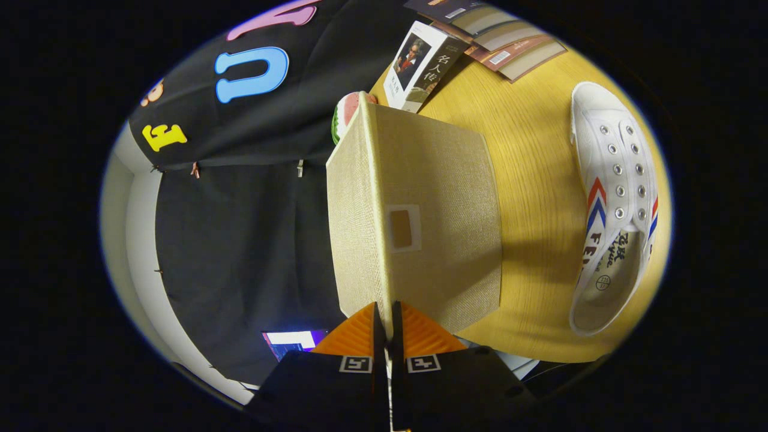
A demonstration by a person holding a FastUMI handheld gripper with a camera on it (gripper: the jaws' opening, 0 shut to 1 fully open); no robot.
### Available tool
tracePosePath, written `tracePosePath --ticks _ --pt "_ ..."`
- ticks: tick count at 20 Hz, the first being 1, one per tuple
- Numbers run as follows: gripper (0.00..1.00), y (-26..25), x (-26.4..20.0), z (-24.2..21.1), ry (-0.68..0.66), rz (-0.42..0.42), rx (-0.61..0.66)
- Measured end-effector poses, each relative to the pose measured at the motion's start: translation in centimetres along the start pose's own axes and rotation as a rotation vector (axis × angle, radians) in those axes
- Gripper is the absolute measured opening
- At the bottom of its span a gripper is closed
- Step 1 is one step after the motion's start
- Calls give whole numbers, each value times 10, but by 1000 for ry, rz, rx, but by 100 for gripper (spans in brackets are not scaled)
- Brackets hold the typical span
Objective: Open the storage box then place both shoes into the box .Put the left shoe in first, then the right shoe, with the right side of both shoes facing outward in a uniform manner.
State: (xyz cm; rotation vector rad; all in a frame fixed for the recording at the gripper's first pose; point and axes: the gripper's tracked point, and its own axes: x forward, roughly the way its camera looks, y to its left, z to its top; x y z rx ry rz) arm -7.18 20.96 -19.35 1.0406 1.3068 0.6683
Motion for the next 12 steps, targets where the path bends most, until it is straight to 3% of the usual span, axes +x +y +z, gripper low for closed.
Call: tracePosePath --ticks 3,12 --pt "6 8 -3 1 -20 -51 -69" --pt "5 72 -9 6 -84 -38 -82"
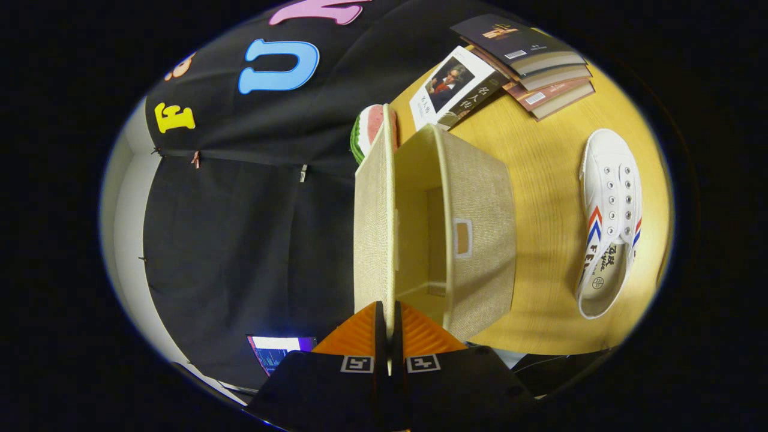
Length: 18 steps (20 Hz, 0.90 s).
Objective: Open the storage box then place both shoes into the box .Put the left shoe in first, then the right shoe, with the right side of both shoes facing outward in a uniform manner.
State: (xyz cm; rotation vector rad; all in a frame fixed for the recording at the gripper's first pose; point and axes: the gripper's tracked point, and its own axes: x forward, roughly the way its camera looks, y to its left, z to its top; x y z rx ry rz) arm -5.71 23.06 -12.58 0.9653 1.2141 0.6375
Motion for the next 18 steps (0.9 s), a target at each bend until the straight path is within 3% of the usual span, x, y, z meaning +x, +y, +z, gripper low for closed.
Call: tracePosePath --ticks 5,10,18 --pt "6 57 13 -2 -33 -12 -181" --pt "6 144 41 -18 -29 98 -258" --pt "6 214 144 -49 24 113 -363"
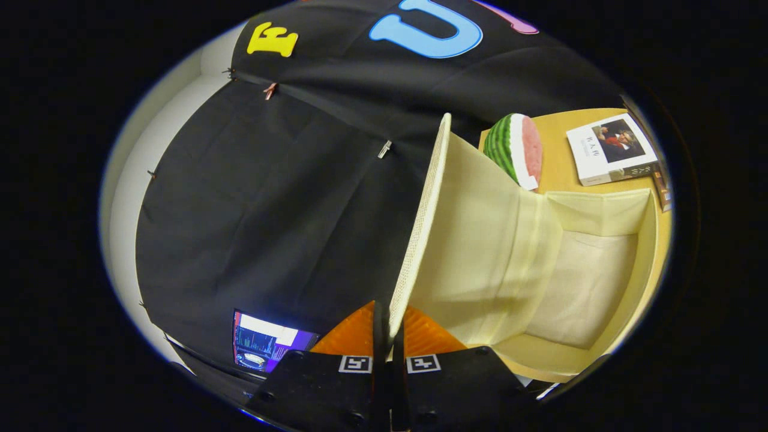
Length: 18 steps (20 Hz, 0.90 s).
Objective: Open the storage box then place both shoes into the box .Put the left shoe in first, then the right shoe, with the right side of both shoes facing outward in a uniform manner.
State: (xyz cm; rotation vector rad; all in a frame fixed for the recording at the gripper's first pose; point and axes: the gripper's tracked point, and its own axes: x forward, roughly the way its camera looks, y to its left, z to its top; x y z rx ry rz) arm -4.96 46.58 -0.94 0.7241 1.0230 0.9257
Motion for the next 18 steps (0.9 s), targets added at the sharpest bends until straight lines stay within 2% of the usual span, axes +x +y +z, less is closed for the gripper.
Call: tracePosePath --ticks 5,10,12,14,16,18 --pt "6 3 48 -6 25 -37 -9" --pt "7 5 62 -7 19 -41 -41" --pt "54 -2 58 -4 -10 -78 -131" --pt "100 -20 50 10 -63 -163 -299" --pt "98 -26 25 30 -119 -231 -400" --pt "98 -27 -8 56 -197 -266 -419"
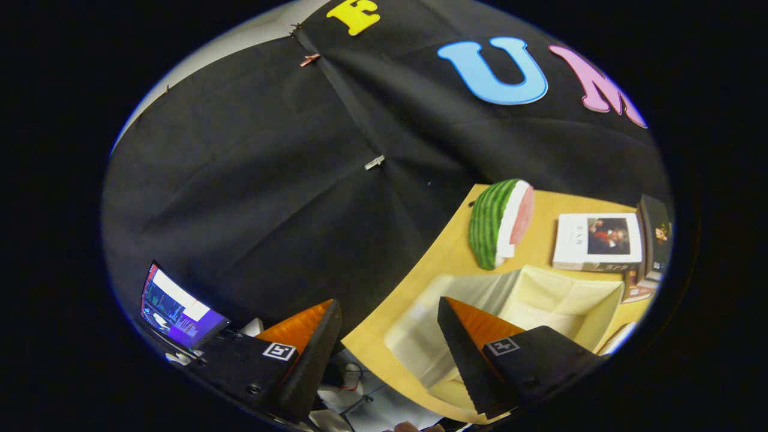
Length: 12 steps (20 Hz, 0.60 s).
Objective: Open the storage box then place both shoes into the box .Put the left shoe in first, then the right shoe, with the right side of both shoes facing outward in a uniform manner.
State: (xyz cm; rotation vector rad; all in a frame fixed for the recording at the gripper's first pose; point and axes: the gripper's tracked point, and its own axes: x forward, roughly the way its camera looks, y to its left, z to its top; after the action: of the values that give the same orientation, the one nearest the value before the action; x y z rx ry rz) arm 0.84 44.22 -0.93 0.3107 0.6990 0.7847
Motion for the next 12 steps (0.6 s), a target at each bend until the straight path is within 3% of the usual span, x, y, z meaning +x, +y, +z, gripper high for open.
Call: tracePosePath --ticks 6,12 --pt "98 -103 -107 39 -145 -239 -18" --pt "98 -215 -195 1 -166 -496 1"
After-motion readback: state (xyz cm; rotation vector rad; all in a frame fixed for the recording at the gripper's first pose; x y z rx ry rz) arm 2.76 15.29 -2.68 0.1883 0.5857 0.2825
